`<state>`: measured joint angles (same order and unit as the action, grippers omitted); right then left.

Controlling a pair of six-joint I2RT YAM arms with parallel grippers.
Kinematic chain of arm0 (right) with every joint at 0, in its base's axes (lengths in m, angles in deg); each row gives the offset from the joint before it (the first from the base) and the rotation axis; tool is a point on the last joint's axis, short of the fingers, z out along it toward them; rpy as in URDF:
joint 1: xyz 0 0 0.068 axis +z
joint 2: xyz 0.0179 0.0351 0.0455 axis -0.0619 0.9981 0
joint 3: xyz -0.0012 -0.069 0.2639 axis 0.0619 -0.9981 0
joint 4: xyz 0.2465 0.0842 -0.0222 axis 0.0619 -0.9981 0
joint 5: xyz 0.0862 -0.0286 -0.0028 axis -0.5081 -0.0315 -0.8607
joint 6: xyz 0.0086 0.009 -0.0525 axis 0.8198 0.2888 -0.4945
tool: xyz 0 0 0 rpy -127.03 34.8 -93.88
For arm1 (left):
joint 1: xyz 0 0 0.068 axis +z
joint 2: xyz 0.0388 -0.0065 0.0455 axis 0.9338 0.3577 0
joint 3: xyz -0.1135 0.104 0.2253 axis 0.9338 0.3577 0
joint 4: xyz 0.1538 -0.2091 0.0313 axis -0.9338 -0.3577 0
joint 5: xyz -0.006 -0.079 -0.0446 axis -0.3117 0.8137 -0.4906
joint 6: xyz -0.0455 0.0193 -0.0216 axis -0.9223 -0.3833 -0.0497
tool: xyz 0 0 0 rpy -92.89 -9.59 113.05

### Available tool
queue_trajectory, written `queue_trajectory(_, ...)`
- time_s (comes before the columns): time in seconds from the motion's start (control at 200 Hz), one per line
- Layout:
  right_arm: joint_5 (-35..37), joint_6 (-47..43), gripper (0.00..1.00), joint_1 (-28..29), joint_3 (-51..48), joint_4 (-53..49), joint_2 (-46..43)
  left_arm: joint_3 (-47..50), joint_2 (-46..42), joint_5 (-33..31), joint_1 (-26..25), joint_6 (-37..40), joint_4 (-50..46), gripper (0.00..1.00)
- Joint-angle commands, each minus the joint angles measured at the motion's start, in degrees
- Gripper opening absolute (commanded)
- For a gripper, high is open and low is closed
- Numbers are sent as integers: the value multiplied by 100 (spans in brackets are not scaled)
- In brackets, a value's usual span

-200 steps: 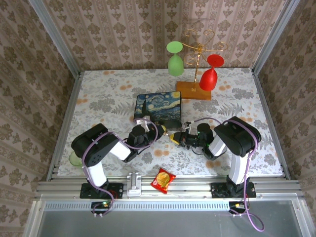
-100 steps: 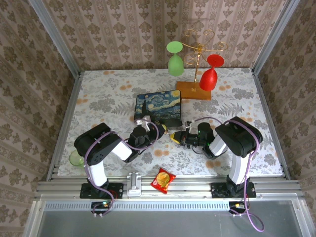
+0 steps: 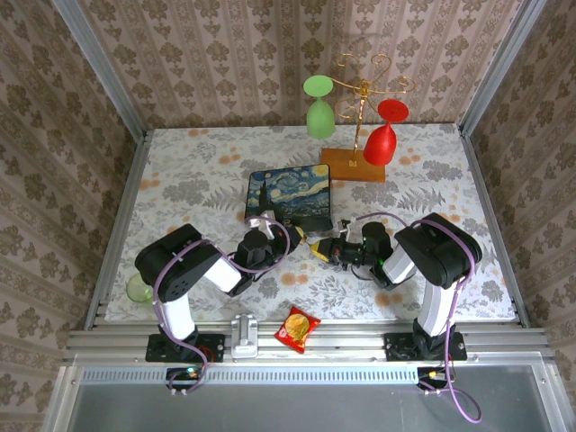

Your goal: Unlock the padlock with the key

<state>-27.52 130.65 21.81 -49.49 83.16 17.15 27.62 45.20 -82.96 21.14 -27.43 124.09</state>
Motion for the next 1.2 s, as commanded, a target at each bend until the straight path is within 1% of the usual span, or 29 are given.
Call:
queue_trajectory(0.0, -97, -216, 0, -12, 26, 396, -374, -60, 67, 608, -218, -511, -200, 1)
queue_trajectory(0.085, -99, -262, 0, -23, -1, 382, -397, -78, 93, 640, -227, -569, -108, 1)
queue_trajectory(0.26, -148, -278, 0, -5, 122, 405, 23, -126, 45, 693, -238, -616, -118, 1)
queue_trajectory(0.37, -38, -354, 0, -29, 87, 399, 14, -111, 52, 733, -265, -733, -5, 1)
queue_trajectory(0.63, -60, -299, 0, -191, 227, 395, 204, -112, 206, 806, -362, -960, 287, 0)
queue_trajectory(0.725, -52, -260, 0, -178, 290, 396, 263, -91, 214, 723, -441, -992, 313, 0)
queue_trajectory(1.025, 19, -293, 0, -172, 354, 404, 193, -210, 179, 728, -545, -1089, 316, 0)
queue_trajectory(1.195, -11, -491, 0, -172, 339, 384, -127, -174, 227, 704, -550, -1144, 354, 0)
